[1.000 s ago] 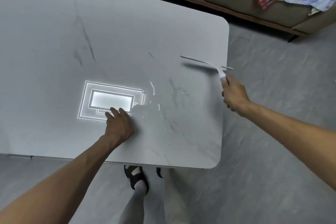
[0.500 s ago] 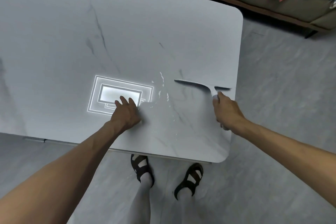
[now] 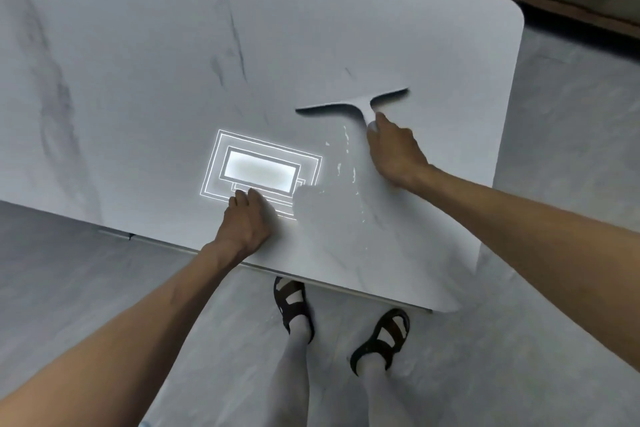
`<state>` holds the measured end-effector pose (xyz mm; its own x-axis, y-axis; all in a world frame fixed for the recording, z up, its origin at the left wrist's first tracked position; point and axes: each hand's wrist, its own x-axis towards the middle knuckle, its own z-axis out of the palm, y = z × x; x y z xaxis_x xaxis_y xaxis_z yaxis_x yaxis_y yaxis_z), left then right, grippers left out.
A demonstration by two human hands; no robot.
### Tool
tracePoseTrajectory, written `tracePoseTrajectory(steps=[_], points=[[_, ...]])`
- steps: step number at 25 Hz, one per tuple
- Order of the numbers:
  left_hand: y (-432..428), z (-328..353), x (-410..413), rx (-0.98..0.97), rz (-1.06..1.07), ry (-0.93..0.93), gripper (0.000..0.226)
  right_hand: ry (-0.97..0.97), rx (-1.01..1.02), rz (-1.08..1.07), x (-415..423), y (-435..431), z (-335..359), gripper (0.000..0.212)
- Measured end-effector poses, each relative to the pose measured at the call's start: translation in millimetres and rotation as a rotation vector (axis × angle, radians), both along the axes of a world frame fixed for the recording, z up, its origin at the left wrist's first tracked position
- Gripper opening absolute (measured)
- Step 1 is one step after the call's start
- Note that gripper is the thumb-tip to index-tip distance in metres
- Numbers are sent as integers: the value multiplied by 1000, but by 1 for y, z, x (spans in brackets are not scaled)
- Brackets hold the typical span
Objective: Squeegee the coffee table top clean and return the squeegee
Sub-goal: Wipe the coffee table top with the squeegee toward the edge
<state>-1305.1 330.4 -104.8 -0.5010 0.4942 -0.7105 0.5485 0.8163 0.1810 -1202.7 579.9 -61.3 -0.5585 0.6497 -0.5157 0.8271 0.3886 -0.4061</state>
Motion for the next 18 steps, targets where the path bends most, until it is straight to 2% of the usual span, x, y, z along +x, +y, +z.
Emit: tracePoseTrajectory(steps=[3,6,9,11,13,16,18], points=[[5,2,7,-74,-5,-36,56,-56,34,188,63,-12,3,42],[13,2,11,-97,56,-43,60,-159,105,379,117,12,13,47],[15,1,6,-84,112,-27,47,-239,156,494,143,33,30,47],[12,5,4,-24,114,-11,36,-183,155,513,139,38,35,48],[6,9,3,65,178,7,36,-84,111,571,116,28,33,47],[-2,12,5,118,347,62,43,-9,70,836,76,-24,6,45],[-7,10,8,119,381,71,42,6,45,964,59,-63,-12,43]])
